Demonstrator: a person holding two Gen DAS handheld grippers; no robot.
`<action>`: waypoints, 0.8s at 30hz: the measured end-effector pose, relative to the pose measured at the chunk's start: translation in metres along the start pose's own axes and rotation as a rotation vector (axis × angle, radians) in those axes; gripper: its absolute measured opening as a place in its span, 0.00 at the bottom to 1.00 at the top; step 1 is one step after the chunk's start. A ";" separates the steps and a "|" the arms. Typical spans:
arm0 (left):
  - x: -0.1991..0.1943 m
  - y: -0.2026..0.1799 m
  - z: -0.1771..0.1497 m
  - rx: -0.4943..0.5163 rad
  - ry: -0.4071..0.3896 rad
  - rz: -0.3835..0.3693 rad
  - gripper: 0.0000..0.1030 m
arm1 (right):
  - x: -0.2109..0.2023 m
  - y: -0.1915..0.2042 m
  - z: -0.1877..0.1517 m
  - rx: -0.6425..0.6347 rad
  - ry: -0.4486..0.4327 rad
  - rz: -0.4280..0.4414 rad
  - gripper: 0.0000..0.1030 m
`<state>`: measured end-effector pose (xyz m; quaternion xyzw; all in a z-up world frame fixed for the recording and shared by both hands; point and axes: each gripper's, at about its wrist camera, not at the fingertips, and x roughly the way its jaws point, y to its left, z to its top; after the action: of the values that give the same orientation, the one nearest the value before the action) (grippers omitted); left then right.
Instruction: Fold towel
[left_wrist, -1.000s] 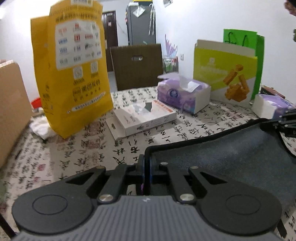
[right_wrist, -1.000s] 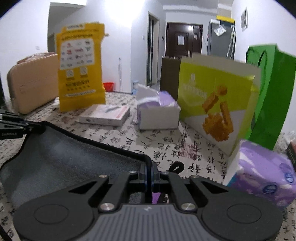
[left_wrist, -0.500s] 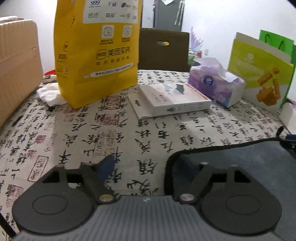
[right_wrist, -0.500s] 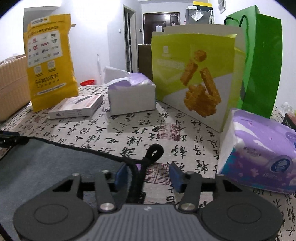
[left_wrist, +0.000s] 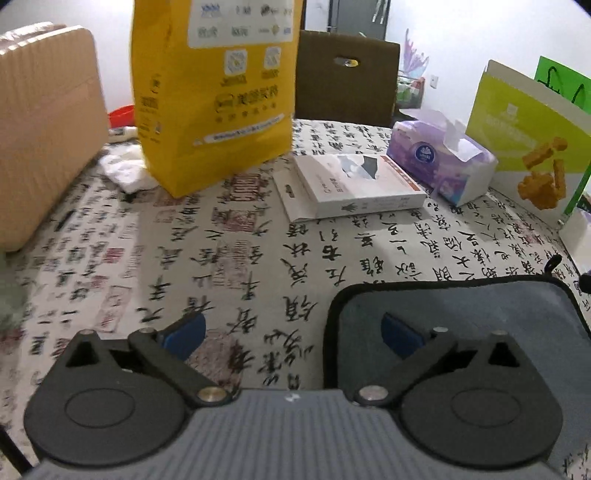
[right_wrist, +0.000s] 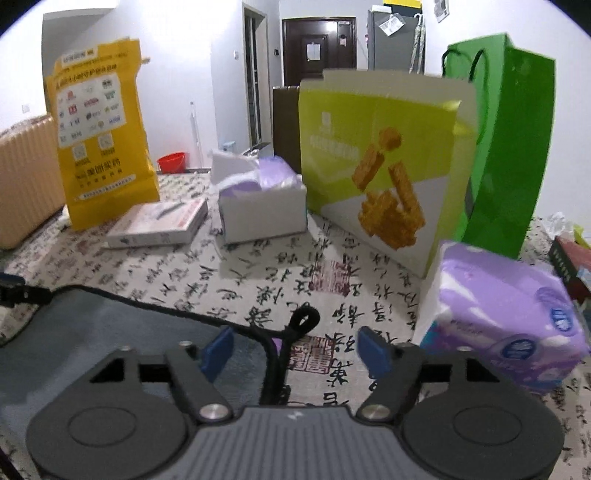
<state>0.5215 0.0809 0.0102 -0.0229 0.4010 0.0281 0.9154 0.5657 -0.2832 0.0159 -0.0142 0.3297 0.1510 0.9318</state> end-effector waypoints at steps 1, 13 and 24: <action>-0.007 0.000 0.000 0.001 0.002 0.004 1.00 | -0.006 0.000 0.001 0.008 -0.005 0.001 0.86; -0.082 -0.009 -0.016 0.014 -0.016 -0.017 1.00 | -0.075 0.007 0.000 0.032 -0.019 -0.015 0.94; -0.129 -0.017 -0.053 0.035 -0.023 -0.042 1.00 | -0.128 0.027 -0.022 -0.004 -0.007 0.014 0.97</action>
<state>0.3969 0.0559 0.0696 -0.0150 0.3903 0.0023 0.9205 0.4498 -0.2954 0.0801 -0.0132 0.3262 0.1583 0.9319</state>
